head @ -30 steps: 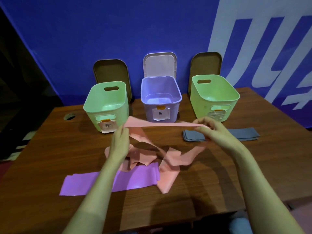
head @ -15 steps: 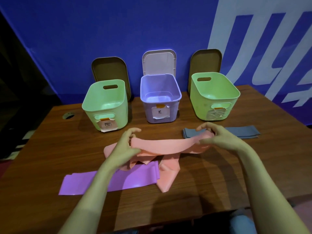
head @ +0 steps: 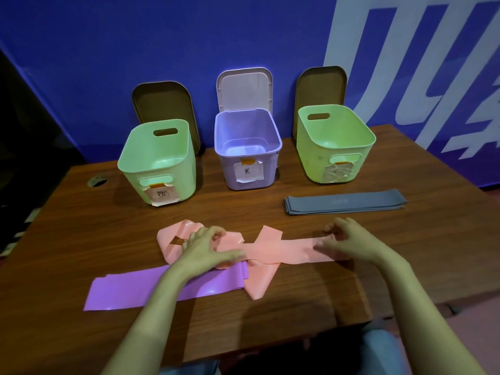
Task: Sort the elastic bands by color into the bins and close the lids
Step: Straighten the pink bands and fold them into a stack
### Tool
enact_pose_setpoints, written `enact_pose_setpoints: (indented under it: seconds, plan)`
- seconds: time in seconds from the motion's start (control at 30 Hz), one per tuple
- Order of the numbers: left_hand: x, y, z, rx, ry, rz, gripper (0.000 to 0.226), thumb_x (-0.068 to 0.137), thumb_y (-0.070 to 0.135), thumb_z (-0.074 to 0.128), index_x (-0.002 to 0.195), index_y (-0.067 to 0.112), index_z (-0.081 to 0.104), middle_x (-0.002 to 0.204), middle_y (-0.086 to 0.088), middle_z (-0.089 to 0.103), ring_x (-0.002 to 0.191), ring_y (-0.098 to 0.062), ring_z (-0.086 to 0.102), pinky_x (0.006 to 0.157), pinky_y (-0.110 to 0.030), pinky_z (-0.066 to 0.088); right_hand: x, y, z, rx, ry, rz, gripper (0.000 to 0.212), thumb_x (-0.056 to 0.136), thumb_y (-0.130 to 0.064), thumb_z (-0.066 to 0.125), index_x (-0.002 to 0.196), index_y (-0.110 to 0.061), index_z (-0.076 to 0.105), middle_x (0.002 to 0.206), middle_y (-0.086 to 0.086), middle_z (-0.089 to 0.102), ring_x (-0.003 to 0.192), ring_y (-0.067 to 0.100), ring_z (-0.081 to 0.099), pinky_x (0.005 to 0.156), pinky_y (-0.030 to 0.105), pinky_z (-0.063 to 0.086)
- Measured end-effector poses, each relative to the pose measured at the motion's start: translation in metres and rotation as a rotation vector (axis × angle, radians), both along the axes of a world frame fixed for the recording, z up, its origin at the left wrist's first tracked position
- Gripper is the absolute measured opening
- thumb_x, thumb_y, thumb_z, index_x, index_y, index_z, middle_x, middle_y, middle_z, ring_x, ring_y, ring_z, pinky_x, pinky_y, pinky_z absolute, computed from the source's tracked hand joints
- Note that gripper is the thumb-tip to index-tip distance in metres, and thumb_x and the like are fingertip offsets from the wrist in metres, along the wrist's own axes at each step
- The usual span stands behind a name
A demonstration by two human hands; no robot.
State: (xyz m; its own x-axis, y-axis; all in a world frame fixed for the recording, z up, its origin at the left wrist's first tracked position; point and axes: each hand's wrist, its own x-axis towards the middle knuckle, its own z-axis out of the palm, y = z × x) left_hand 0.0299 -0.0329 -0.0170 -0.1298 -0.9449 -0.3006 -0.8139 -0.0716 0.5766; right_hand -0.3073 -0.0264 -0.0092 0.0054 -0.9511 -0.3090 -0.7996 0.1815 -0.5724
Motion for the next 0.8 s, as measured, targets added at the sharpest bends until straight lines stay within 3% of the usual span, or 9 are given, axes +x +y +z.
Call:
enact_pose_setpoints:
  seconds: [0.07,0.13,0.23,0.33,0.4,0.5,0.63,0.8]
  plan:
    - [-0.003,-0.003,-0.004,-0.041,0.052,0.226,0.065,0.068,0.077,0.050,0.110,0.028,0.057,0.122,0.002,0.052,0.118,-0.021,0.043,0.103,-0.042,0.032,-0.001,0.003,-0.007,-0.131,-0.014,-0.111,0.030,0.080,-0.041,0.068,0.099,-0.021,0.055,0.106,0.001,0.050,0.094,0.016,0.052,0.082,0.032,0.046]
    - [-0.004,-0.005,-0.009,-0.103,-0.075,0.384,0.050,0.082,0.060,0.052,0.105,0.017,0.062,0.122,-0.006,0.057,0.117,-0.028,0.046,0.101,-0.041,0.037,-0.001,0.007,-0.014,-0.159,0.067,-0.178,0.028,0.083,-0.034,0.066,0.101,-0.018,0.053,0.106,0.005,0.049,0.102,0.024,0.050,0.086,0.036,0.046]
    - [-0.004,0.002,-0.013,-0.075,-0.214,0.358,0.040,0.085,0.051,0.056,0.079,0.013,0.067,0.098,-0.008,0.065,0.100,-0.028,0.056,0.085,-0.037,0.045,0.000,0.011,-0.022,-0.116,0.255,-0.272,0.043,0.083,-0.044,0.063,0.111,-0.013,0.051,0.114,0.011,0.048,0.113,0.032,0.043,0.094,0.042,0.041]
    - [-0.009,0.011,-0.011,0.016,-0.222,0.335,0.047,0.085,0.051,0.056,0.058,0.013,0.054,0.067,-0.005,0.056,0.075,-0.024,0.058,0.063,-0.030,0.041,0.003,0.018,-0.024,-0.089,0.368,-0.325,0.051,0.084,-0.048,0.059,0.117,-0.010,0.049,0.121,0.014,0.049,0.115,0.033,0.044,0.096,0.044,0.040]
    - [-0.012,0.012,-0.008,0.032,-0.213,0.362,0.044,0.085,0.049,0.059,0.058,0.014,0.051,0.062,-0.004,0.052,0.070,-0.023,0.057,0.060,-0.029,0.039,0.005,0.022,-0.023,-0.120,0.347,-0.340,0.051,0.084,-0.044,0.060,0.117,-0.008,0.046,0.121,0.015,0.050,0.114,0.034,0.045,0.095,0.045,0.041]
    - [-0.016,0.013,-0.004,-0.008,-0.161,0.392,0.034,0.081,0.046,0.066,0.074,0.012,0.059,0.081,-0.006,0.062,0.080,-0.022,0.059,0.067,-0.034,0.046,0.009,0.027,-0.020,-0.190,0.265,-0.372,0.053,0.081,-0.040,0.065,0.114,-0.006,0.042,0.118,0.015,0.049,0.112,0.034,0.046,0.090,0.046,0.044]
    - [-0.018,0.015,0.002,0.009,-0.138,0.379,0.035,0.079,0.042,0.069,0.070,0.009,0.060,0.086,-0.009,0.064,0.081,-0.023,0.059,0.068,-0.034,0.045,0.012,0.031,-0.018,-0.156,0.368,-0.290,0.038,0.086,-0.038,0.057,0.109,-0.007,0.052,0.112,0.013,0.052,0.106,0.033,0.049,0.085,0.043,0.046]
    - [-0.017,0.017,0.003,0.031,0.121,0.454,0.020,0.080,0.025,0.072,0.074,0.013,0.058,0.082,-0.007,0.062,0.080,-0.020,0.054,0.072,-0.034,0.043,0.015,0.033,-0.012,-0.318,0.320,-0.285,0.022,0.091,-0.024,0.048,0.095,-0.005,0.059,0.098,0.012,0.054,0.096,0.033,0.054,0.075,0.042,0.050]
